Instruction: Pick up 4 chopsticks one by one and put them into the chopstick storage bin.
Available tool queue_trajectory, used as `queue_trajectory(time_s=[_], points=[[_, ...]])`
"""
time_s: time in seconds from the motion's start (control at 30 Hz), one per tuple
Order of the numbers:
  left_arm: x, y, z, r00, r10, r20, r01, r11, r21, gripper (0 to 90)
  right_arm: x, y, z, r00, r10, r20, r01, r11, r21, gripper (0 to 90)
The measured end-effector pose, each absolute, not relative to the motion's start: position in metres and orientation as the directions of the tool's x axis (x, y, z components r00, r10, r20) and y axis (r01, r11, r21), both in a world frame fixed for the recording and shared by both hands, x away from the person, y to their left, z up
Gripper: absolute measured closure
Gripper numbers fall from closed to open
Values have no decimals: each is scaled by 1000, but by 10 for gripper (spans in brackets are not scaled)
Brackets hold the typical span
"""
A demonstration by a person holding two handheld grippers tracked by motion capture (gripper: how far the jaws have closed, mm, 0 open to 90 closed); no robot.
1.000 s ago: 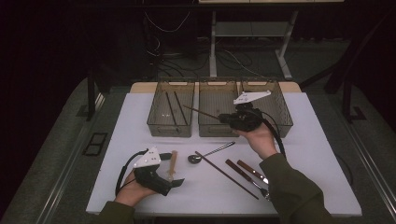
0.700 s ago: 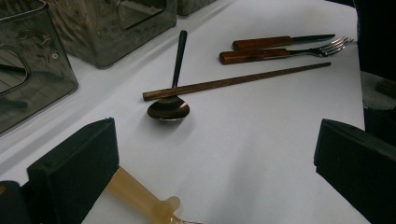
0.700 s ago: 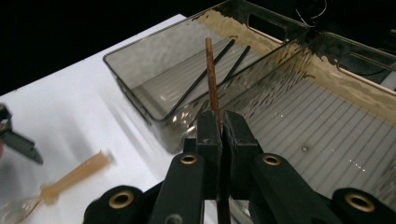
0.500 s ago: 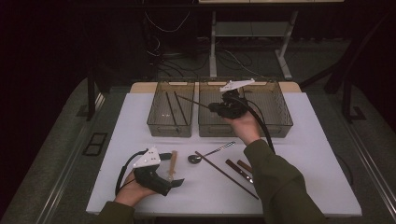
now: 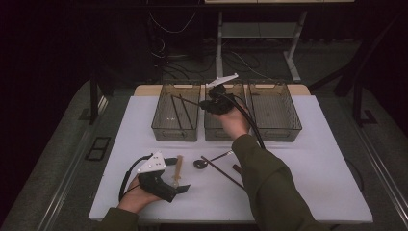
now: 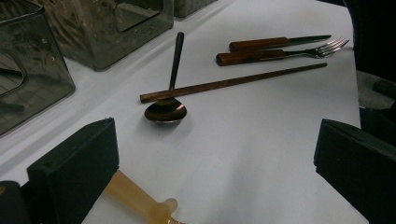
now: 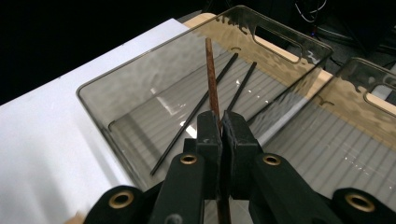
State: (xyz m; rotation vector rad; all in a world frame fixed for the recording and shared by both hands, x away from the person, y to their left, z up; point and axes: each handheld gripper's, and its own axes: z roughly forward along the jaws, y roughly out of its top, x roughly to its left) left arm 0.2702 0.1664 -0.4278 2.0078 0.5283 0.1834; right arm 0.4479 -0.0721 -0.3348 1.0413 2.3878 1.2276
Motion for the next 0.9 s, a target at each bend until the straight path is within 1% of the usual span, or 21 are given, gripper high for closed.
queue_trajectory(time_s=[0.17,0.47,0.63,0.9], points=[[270,166,-428,889,445,-103,295,-387,874,0,459,-57,-338,-700,708,92,492,386,780,860],[270,166,-427,895,438,-90,284,-400,871,0,477,-33,-352,-671,737,80,517,387,764,859],[270,165,-427,896,435,-93,285,-401,871,0,483,-21,-357,-661,747,64,522,397,755,859],[269,165,-427,896,434,-97,287,-399,871,0,489,-10,-367,-642,763,69,547,393,739,858]])
